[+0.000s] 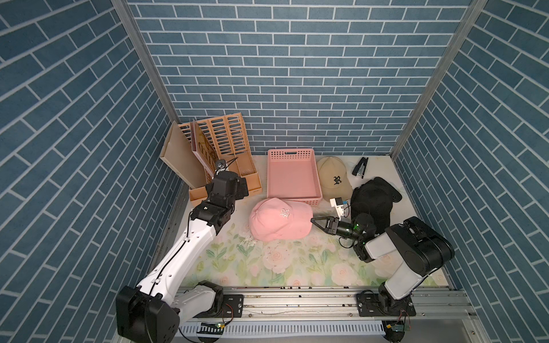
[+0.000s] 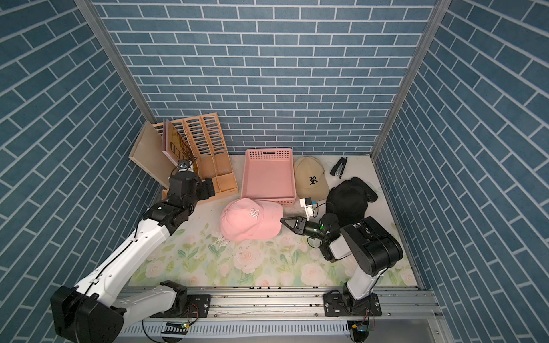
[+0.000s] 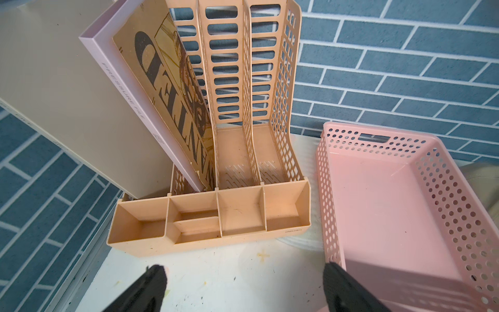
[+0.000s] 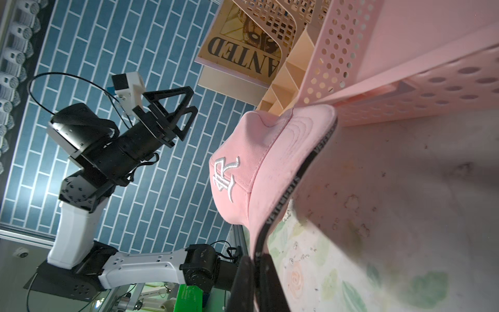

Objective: Turn the baseball cap inside out
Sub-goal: Place the baseball cap at the center of the board.

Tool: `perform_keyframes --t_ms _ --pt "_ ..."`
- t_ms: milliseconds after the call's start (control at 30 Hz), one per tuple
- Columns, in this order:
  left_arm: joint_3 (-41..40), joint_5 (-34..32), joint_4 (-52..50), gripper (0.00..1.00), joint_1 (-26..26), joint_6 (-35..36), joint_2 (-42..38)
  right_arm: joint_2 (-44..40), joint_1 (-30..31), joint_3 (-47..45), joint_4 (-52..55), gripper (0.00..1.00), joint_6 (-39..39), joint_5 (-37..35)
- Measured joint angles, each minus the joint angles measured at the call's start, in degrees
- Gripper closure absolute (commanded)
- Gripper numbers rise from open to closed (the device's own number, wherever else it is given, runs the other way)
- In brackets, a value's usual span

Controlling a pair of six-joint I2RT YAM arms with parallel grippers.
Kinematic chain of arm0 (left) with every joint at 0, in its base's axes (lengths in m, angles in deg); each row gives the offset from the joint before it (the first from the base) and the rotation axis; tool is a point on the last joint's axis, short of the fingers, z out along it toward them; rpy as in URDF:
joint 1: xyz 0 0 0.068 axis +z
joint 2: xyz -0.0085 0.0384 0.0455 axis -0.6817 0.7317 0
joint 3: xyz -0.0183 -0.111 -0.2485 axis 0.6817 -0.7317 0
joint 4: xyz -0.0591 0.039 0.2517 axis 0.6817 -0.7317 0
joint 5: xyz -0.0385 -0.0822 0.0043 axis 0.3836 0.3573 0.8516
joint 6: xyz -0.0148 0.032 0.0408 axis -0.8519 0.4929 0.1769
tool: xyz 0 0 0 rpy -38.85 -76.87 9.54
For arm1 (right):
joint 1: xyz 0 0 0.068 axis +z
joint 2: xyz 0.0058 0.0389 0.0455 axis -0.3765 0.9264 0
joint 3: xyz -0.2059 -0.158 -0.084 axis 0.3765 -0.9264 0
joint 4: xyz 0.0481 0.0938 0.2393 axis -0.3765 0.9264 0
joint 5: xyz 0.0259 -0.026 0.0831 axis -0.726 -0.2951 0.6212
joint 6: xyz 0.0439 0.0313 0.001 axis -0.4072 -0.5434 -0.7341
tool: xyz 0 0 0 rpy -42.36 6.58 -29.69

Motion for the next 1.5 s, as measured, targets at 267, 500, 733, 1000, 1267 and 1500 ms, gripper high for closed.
perform_keyframes --t_ms 267,500,733,1000,1267,1500 --pt "0.8 0.0 0.3 0.05 0.0 0.0 0.2 -1.2 -0.2 1.3 -2.7 1.00 -1.6 0.8" --pt "1.0 0.0 0.4 0.05 0.0 0.0 0.9 3.5 -0.1 2.3 -4.4 1.00 -2.1 0.8" --pt "1.0 -0.1 0.4 0.05 0.0 0.1 0.9 8.8 1.3 3.7 -4.5 1.00 -3.2 0.7" --pt "1.0 -0.5 0.4 0.05 0.0 0.1 0.9 11.8 1.7 4.2 -5.0 1.00 -3.7 0.7" --pt "1.3 -0.5 0.4 0.05 0.0 0.1 0.9 15.5 2.1 4.7 -5.8 1.00 -2.6 0.6" --pt "1.3 -0.6 0.4 0.05 0.0 0.2 0.9 17.5 2.8 5.5 -6.0 0.95 -0.9 0.5"
